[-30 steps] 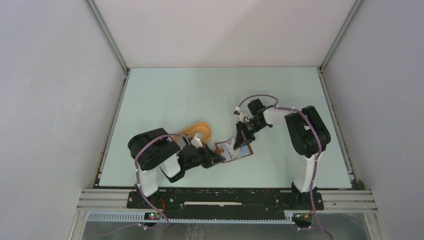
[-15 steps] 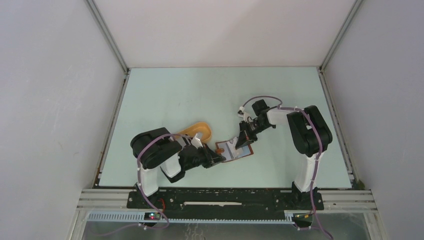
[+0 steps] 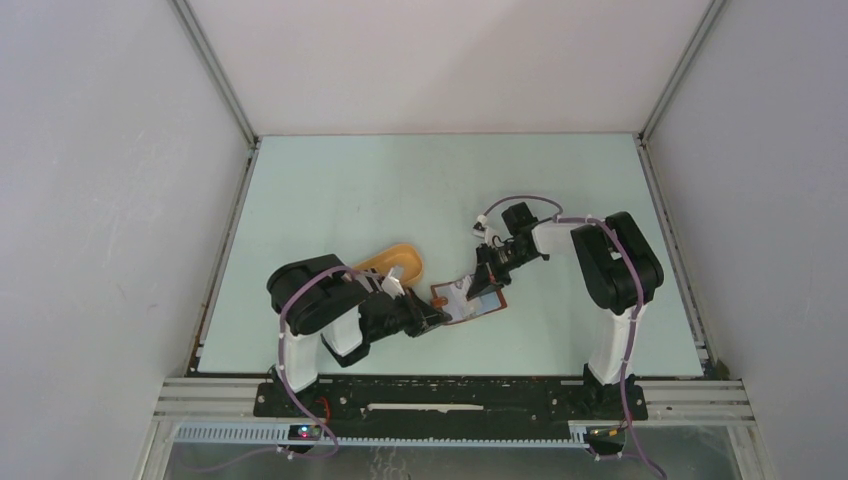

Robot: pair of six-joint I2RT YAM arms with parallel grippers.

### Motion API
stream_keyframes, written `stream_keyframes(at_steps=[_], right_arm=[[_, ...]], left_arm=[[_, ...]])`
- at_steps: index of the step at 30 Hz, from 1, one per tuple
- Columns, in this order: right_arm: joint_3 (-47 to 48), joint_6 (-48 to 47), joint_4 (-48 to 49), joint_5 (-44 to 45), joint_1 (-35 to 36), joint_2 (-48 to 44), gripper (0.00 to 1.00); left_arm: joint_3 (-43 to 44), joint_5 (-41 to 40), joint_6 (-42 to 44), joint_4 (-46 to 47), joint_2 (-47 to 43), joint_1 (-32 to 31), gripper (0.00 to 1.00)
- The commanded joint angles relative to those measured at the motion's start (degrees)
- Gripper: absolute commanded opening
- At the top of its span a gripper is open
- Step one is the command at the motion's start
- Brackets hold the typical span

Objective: Put the credit cards into the card holder
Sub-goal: Insert the credit card into the card holder.

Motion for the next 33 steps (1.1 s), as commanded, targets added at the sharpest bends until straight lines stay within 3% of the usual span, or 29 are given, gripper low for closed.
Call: stream_keyframes(at_steps=[1,9,23,33], right_arm=[[-1.39,0.63,3.1,0.44,1.2,1.73,0.0],[-0.24,-1.63,-0.51,-1.71,3.95,4.15,0.05],[5.1,-7.64,-9.56,14.84,7.44,-3.17,0.37],[6.18,-9.51,-11.13,17.81,10.75,-4.71,0.48]], left_arm=[[-1.03,-2.06,0.83,-1.71,1.6,-0.19,0.08],[-1.24,-2.46,0.61,-1.42,1.58,-0.21,0.08],[-2.1,-2.67,0.67,0.42,2.42,-0.18,0.08],[-2.59,-2.9,0.82,0.6,1.45,-0.19,0.08]])
